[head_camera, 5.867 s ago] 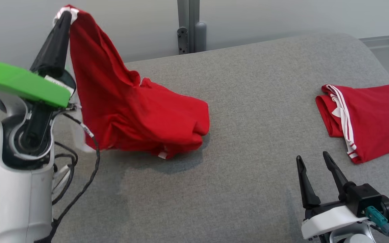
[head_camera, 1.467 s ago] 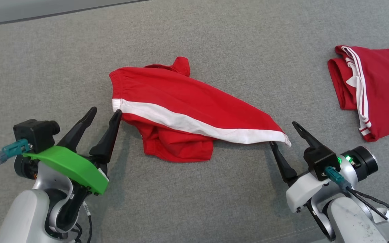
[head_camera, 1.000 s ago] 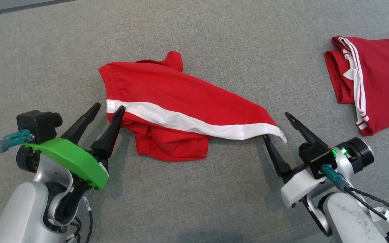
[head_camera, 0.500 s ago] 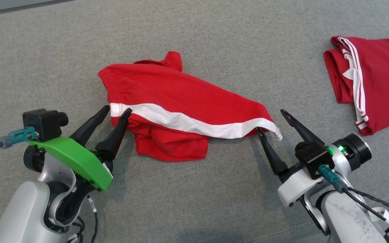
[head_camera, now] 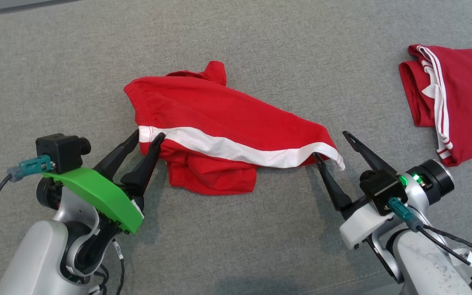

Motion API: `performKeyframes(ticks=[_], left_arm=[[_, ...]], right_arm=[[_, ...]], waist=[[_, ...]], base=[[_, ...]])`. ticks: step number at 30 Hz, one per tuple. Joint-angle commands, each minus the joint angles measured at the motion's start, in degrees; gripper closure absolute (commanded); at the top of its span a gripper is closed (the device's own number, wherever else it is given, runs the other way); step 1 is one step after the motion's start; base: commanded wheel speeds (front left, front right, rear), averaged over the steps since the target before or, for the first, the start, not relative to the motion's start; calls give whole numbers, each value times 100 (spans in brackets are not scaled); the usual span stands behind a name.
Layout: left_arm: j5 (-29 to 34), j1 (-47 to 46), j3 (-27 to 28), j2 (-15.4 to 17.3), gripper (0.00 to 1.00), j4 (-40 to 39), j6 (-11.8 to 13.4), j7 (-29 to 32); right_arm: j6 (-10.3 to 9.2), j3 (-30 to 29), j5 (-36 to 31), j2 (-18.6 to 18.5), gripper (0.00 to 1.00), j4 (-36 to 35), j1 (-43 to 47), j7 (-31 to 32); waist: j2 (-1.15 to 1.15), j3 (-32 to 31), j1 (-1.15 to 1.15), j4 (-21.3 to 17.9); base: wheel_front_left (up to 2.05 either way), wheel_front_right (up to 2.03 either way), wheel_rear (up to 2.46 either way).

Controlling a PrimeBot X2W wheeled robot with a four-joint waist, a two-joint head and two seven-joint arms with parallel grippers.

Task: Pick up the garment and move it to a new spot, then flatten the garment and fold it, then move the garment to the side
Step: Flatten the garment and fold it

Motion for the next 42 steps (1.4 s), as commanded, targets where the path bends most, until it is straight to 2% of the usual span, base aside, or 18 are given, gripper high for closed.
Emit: performKeyframes(ticks=[1,2,3,4,5,11,16,21,24,26,30,35,39,42], left_arm=[[-17,-86,4,5,29,23,0,-39],[-23,-82,-2,3,40,32,0,-50],[-31,-79,-7,0,57,41,0,-46],[-39,-73,-27,-1,98,52,-1,-38],[-44,-66,-43,-3,100,60,-1,-40],[-137,50,-193,34,100,53,-8,-33],[-194,166,-117,114,100,-201,-3,-101],[-489,321,216,178,100,-1012,153,-163],[-729,270,478,231,100,-1713,278,-78],[-1078,192,633,191,100,-2154,362,52],[-1568,-114,942,437,100,-2839,653,552],[-2087,-1027,1171,680,100,-3128,1230,1334],[-2294,-2301,1180,827,100,-2652,1655,1906],[-2124,-3423,1053,886,100,-1864,1808,2151]], right_arm=[[-8,14,-1,-29,0,-24,-39,11],[-8,25,2,-36,0,-41,-20,21],[-8,48,14,-47,0,-52,5,32],[-8,96,56,-65,70,-53,47,74],[-8,133,94,-92,100,-68,88,95],[-8,258,369,-277,100,-158,247,239],[-8,1,479,-291,100,-400,303,133],[-8,-317,813,-343,100,-739,383,157],[-8,-466,1249,-457,100,-1124,424,282],[-7,-487,1773,-502,100,-1449,376,390],[-8,-660,2389,-962,100,-2166,3,789],[-8,-937,2856,-1458,100,-2802,-908,1313],[-7,-844,3007,-1764,100,-2645,-2180,1703],[-7,-606,3158,-1583,100,-2080,-3357,1862]], waist=[[0,-6,0,-1],[0,-10,0,-2],[0,-13,0,-3],[0,-18,0,-3],[0,-26,0,-4],[0,-104,0,-40],[0,-225,0,-92],[0,-435,0,-79],[0,-590,0,-16],[0,-681,0,-1],[0,-824,0,13],[0,-559,0,46],[0,70,0,91],[0,615,0,139]], base=[[0,0,0],[0,0,0],[0,0,0],[0,0,0],[0,0,0],[0,0,0],[0,0,0],[0,0,0],[0,0,0],[0,0,0],[0,0,0],[0,0,0],[0,0,0],[0,0,0]])
